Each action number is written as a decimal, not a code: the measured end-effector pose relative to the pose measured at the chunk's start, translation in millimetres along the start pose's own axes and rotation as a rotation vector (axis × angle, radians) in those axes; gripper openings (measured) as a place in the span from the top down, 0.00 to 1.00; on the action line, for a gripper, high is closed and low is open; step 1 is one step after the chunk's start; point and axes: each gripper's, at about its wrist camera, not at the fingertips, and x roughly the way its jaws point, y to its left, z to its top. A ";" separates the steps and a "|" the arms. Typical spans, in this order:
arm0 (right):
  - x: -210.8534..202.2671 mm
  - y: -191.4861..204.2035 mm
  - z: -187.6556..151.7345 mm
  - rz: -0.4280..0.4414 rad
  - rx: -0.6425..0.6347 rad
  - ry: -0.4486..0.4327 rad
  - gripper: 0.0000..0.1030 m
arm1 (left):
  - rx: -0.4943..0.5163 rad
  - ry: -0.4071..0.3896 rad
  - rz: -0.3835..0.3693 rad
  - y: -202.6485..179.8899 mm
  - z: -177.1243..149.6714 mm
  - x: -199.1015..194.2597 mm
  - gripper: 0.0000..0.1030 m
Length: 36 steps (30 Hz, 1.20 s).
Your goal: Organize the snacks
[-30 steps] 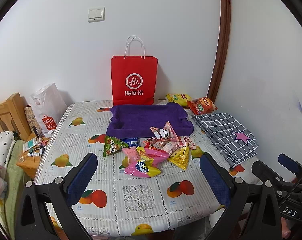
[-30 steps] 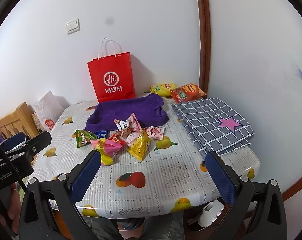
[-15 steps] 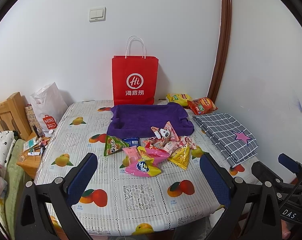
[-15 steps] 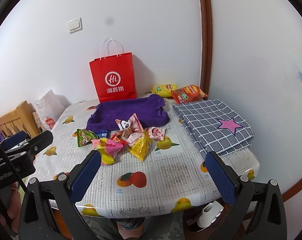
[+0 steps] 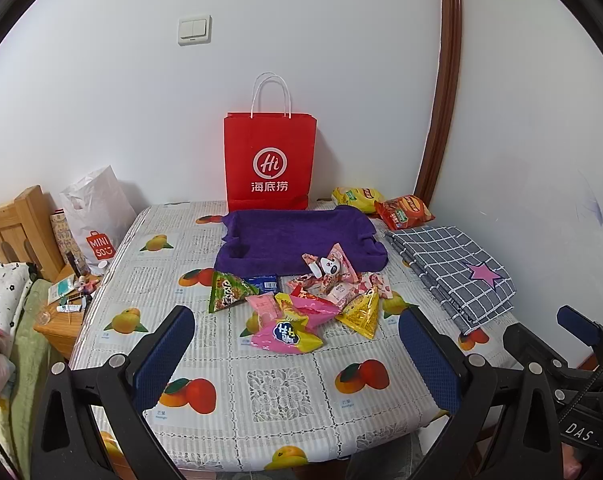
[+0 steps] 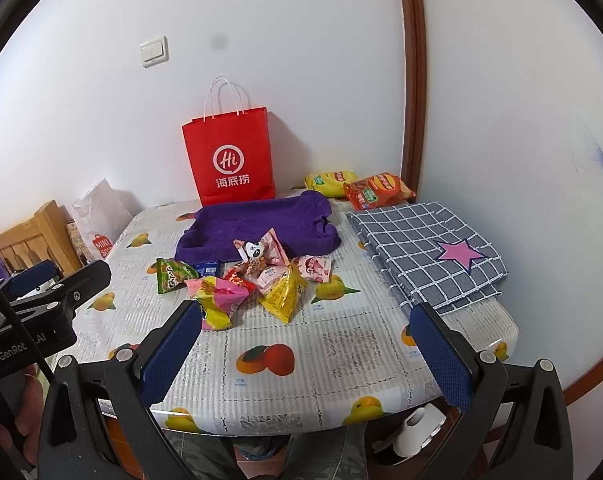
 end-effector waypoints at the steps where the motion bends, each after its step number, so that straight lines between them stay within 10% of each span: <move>1: -0.2 0.0 0.0 0.000 -0.001 -0.001 0.01 | 0.000 0.000 0.000 0.1 -0.1 -0.1 0.00; 36: -5.5 4.7 2.0 0.005 -0.011 -0.013 0.01 | 0.002 0.003 0.009 5.1 -0.6 -1.7 0.00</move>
